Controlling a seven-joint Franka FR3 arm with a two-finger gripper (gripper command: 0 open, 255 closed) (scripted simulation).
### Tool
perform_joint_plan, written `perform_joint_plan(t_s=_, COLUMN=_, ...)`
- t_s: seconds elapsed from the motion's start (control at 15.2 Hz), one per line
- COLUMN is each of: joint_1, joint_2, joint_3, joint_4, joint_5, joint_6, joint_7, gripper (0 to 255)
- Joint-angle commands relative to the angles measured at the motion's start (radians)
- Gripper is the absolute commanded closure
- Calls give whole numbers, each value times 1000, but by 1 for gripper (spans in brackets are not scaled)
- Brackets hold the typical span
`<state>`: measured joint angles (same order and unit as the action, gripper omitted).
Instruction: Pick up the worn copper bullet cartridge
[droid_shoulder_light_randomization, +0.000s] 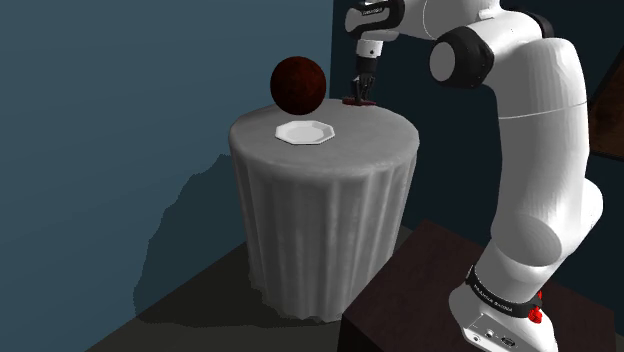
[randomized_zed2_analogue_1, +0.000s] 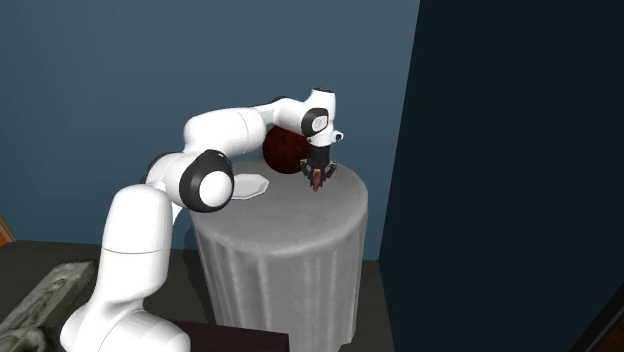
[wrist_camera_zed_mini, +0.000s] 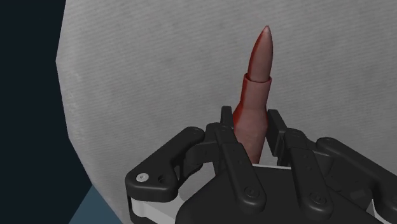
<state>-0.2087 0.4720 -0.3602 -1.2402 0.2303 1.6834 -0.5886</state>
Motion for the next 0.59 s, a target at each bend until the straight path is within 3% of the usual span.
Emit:
perform_joint_plan(t_s=0.0, joint_1=-5, joint_2=2, joint_3=-1, joint_4=32, joint_5=0, joint_6=-30, joint_7=1, gripper=255)
perform_joint_plan(t_s=0.53, joint_1=-25, joint_2=28, joint_3=0, joint_4=156, joint_5=7, joint_6=-128, joint_7=10, gripper=255)
